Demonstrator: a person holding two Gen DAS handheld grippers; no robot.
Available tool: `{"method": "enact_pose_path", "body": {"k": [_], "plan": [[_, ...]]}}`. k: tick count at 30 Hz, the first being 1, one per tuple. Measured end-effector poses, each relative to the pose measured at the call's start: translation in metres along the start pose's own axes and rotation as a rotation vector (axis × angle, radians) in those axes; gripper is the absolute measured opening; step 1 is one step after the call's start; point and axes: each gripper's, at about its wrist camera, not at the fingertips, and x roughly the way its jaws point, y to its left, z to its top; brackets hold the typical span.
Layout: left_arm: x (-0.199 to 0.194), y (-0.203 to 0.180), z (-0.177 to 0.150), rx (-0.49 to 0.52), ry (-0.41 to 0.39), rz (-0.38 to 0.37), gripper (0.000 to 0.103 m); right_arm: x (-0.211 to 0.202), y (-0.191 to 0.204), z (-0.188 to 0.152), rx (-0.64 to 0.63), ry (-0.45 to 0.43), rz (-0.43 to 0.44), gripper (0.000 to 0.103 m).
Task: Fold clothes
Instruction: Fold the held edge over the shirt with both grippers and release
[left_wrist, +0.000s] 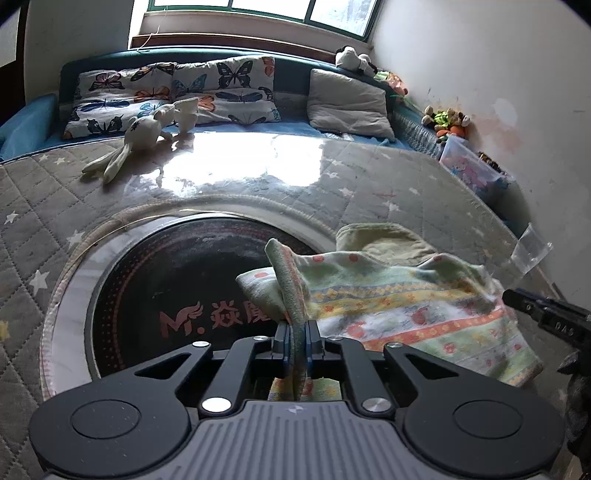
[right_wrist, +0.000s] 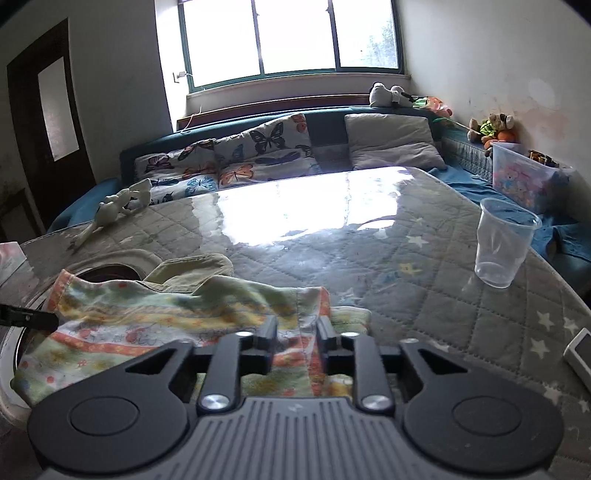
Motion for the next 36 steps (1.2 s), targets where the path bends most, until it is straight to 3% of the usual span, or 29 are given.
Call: {"method": "enact_pose_path", "body": {"k": [5,9,11,29,36], "plan": [[-0.002,0.002,0.001,0.022,-0.003,0.028,0.015,0.005,0.003,0.001,0.004,0.013,0.012,0.025],[-0.007,0.002,0.004,0.027,-0.023,0.040,0.036,0.012,0.008,0.005,0.007,0.025,0.042,0.027],[-0.009,0.000,0.007,0.037,-0.039,0.054,0.039,0.017,0.015,0.008,-0.003,0.026,0.052,0.030],[0.046,-0.039,0.032,0.140,0.003,0.020,0.041,0.065,0.031,0.018,0.018,0.075,0.047,0.037],[0.052,-0.047,0.024,0.158,0.025,0.020,0.044,0.051,0.028,0.016,0.015,0.080,0.035,0.052]]}}
